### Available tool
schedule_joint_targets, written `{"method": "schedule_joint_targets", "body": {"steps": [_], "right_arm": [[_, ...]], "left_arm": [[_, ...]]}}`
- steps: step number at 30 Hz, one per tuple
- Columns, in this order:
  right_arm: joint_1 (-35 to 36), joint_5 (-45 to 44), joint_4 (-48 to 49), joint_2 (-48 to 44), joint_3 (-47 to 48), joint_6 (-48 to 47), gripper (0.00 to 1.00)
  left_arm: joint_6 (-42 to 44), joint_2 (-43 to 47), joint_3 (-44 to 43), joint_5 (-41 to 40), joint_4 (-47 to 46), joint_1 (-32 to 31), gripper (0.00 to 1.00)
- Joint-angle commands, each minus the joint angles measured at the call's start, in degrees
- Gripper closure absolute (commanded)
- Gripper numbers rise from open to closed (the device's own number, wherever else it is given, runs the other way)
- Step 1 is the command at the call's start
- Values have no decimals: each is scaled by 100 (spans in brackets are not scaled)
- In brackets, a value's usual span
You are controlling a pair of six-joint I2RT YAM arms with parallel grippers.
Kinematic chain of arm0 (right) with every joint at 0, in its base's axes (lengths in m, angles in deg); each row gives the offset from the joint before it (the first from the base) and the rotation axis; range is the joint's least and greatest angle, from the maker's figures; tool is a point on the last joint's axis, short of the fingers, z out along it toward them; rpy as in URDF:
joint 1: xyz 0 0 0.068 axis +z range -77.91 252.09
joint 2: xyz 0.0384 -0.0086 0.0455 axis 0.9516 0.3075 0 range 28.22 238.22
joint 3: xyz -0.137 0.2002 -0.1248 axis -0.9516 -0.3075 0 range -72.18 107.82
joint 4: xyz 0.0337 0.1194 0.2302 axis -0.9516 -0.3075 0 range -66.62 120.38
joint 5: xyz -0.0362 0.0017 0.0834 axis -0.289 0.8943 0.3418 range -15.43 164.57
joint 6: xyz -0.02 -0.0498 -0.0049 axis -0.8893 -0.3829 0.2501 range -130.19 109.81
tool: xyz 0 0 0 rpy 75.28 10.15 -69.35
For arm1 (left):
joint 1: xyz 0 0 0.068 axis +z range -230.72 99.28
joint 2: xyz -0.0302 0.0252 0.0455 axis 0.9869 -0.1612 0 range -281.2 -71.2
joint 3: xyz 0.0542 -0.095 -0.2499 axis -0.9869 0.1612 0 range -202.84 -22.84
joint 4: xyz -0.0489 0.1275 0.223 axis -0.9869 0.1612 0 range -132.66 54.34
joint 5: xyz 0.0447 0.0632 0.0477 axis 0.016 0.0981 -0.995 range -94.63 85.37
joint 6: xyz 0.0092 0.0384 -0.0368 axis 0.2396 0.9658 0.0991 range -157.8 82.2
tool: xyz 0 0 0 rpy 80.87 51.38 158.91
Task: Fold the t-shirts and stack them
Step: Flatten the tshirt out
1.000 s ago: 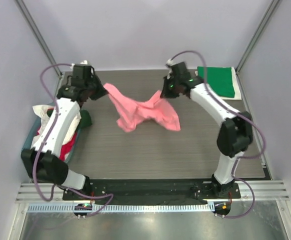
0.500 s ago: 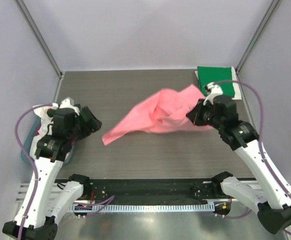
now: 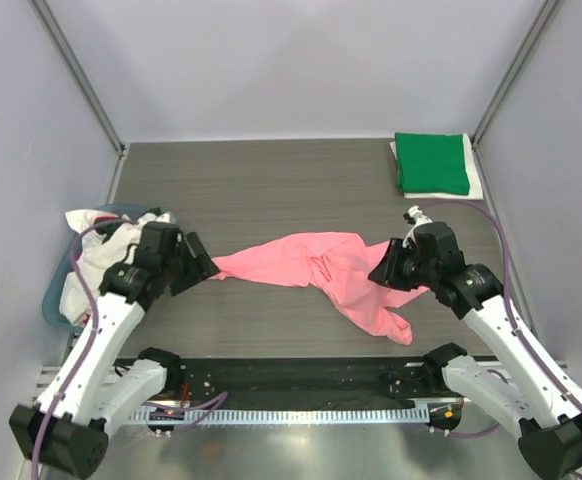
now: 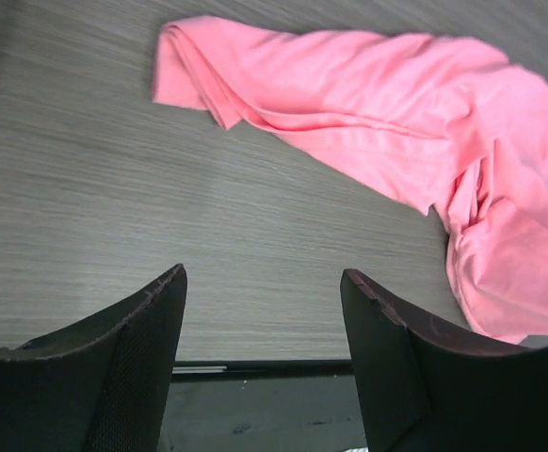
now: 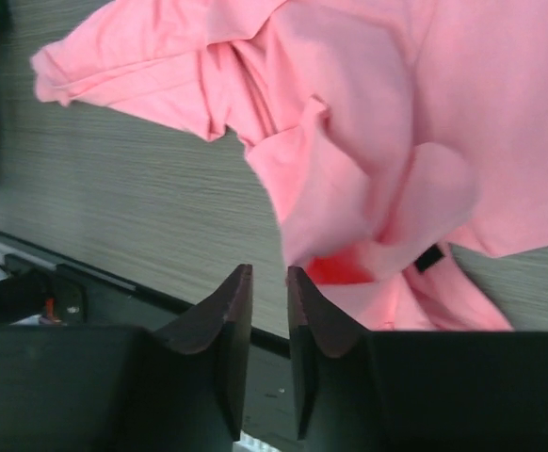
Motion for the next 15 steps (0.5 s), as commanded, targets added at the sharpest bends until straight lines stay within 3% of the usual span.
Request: {"method": "schedule_joint_targets", "body": {"steps": [1,3,7,10,15], "right_arm": [[18,810,256,-35,-390,796,71],[149,873,362,-114,-663,1131,68],[1253,575,705,-167,-1523,1851,67],[1757,67,662,-228,-1649,2161,63],[1899,-637,284,-527,-1263,2180,36]], "left_arm": [[90,-639,-83,114,-939,-540,33],[64,-1383,-276,-35,-1116,-857,34],[-6,-2801,-1205,-571,-1371,-1928,29],[-85,-3889,-1726,-818,-1407,-2430,30],[-129,-5061,-2684,-959,-1416,-2731,31]]}}
